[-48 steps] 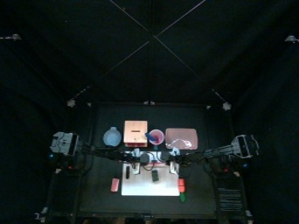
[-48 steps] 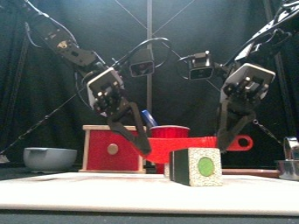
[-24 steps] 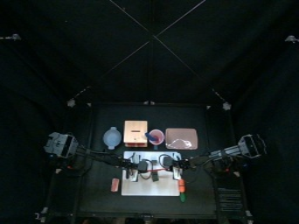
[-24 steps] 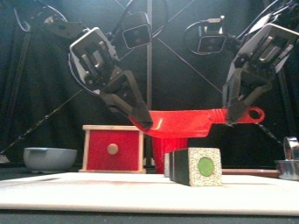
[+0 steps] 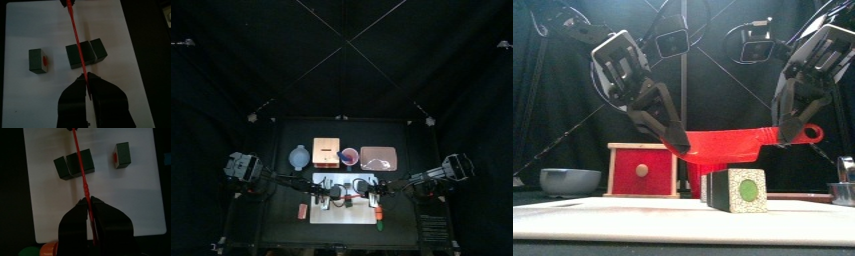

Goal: Place sushi on board then cut the sushi with the knife then place the pieces on the plate
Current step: Cut the sushi into 4 pieces

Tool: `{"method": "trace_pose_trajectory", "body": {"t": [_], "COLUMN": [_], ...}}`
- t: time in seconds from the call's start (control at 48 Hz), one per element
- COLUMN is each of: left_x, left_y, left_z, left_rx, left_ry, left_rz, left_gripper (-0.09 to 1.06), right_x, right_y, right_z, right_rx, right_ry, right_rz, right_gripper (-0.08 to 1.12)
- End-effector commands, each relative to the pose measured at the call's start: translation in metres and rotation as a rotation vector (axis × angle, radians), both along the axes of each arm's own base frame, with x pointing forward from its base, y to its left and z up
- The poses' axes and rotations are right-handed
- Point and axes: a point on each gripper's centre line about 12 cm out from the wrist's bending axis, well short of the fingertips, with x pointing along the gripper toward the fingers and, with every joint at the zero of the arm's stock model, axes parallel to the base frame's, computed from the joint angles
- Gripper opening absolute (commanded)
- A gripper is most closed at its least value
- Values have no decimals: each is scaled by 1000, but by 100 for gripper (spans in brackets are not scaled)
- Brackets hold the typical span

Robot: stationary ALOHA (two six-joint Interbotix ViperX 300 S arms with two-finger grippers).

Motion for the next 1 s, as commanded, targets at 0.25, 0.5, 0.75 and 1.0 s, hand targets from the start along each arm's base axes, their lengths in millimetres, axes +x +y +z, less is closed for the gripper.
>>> {"method": "trace_pose_trajectory", "body": {"t": [0.25,0.5,0.75,1.0], "left_x": [3,3,3,1], "left_y": [-17,-17,-17,-13], "left_z": [6,-1,-20,-31], "left_rx": [-9,-8,0,8], "left_ry": [-25,-4,43,80], "left_rz": [-35,-32,-29,-21], "left_gripper": [36,36,36,36], "right_x": [4,5,7,10], "right_y": [-2,-2,0,0], "right_z": [0,-7,-23,-39], "right_rx": [4,1,16,20], "right_ry": [3,24,69,112], "right_rz": [-18,-19,-32,-40], "right_gripper": [33,33,33,33]}}
